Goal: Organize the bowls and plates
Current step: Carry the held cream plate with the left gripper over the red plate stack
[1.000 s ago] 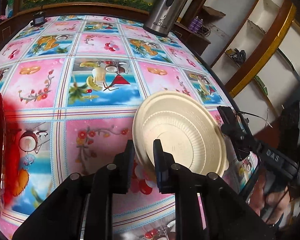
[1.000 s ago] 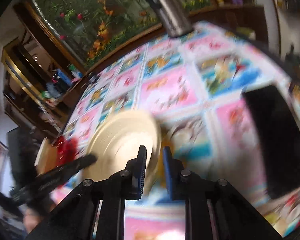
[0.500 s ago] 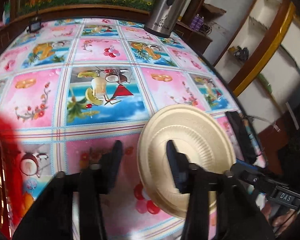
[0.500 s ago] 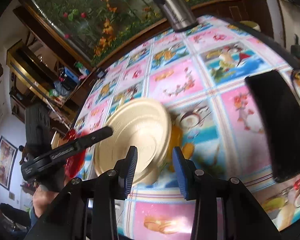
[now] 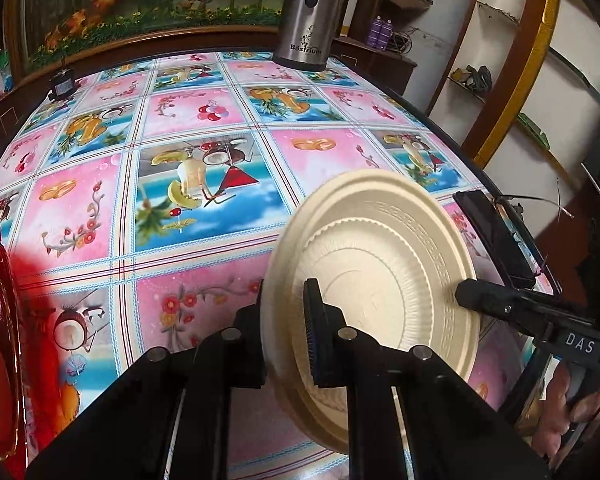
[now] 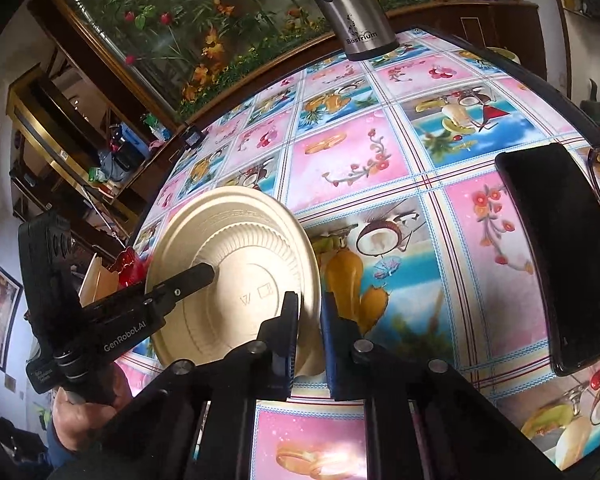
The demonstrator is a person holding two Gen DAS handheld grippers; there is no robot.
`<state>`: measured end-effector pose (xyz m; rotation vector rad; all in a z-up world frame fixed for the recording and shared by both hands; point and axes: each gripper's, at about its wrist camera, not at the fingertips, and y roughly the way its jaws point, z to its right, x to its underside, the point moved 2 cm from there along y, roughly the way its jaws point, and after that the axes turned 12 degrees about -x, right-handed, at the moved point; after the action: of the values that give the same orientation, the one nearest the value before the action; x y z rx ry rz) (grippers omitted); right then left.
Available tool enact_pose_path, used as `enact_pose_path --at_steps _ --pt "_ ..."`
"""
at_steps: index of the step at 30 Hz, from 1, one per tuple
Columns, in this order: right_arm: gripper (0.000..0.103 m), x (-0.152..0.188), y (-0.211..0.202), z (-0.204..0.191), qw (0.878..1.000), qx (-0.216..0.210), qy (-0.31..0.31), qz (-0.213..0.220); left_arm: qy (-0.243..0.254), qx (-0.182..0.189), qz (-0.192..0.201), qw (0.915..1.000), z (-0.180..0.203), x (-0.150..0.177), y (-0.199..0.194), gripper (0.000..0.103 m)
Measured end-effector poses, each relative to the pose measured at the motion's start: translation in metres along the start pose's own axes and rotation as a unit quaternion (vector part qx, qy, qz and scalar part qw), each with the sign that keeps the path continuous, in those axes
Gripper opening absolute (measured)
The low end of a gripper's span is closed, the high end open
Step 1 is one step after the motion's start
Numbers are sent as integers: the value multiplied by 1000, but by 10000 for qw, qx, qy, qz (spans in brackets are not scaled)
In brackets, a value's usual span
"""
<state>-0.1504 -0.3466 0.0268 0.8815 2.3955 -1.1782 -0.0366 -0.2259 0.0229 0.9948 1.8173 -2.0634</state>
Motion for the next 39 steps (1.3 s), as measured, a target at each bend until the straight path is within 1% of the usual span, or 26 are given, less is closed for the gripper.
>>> enact_pose_path --at_steps 2,4,7,10,22,27,31,33,37,39 --pt "11 0 1 0 10000 -6 -3 -4 39 -42 20 10000 2 2 -1 12" --pt "16 1 2 -1 10000 1 -50 -1 90 -102 58 9999 4 2 -2 12" --pt "18 2 6 -1 9999 19 -4 -99 116 -169 78 9998 5 3 -1 12" --pt "15 2 5 0 10000 22 -43 -73 129 -184 79 9997 5 4 0 12" --pt "14 0 2 -3 10000 -12 -47 23 228 -351 264 9988 7 5 -8 12" --pt "13 -4 1 -11 9999 -51 -143 47 111 -341 388 9986 -2 0 -20 12" --pt "13 -14 -2 -32 9991 -113 -396 97 -47 -437 623 9971 -18 -5 -41 12" --pt "13 -20 -1 -51 9978 -161 -626 114 -176 -506 765 9956 -30 -7 -54 12" --pt "13 -32 5 -88 9945 -330 -987 103 -490 -665 1015 9914 -64 -9 -83 12" --pt "13 -38 11 -111 9918 -471 -1183 65 -663 -780 1172 9878 -84 -7 -101 12"
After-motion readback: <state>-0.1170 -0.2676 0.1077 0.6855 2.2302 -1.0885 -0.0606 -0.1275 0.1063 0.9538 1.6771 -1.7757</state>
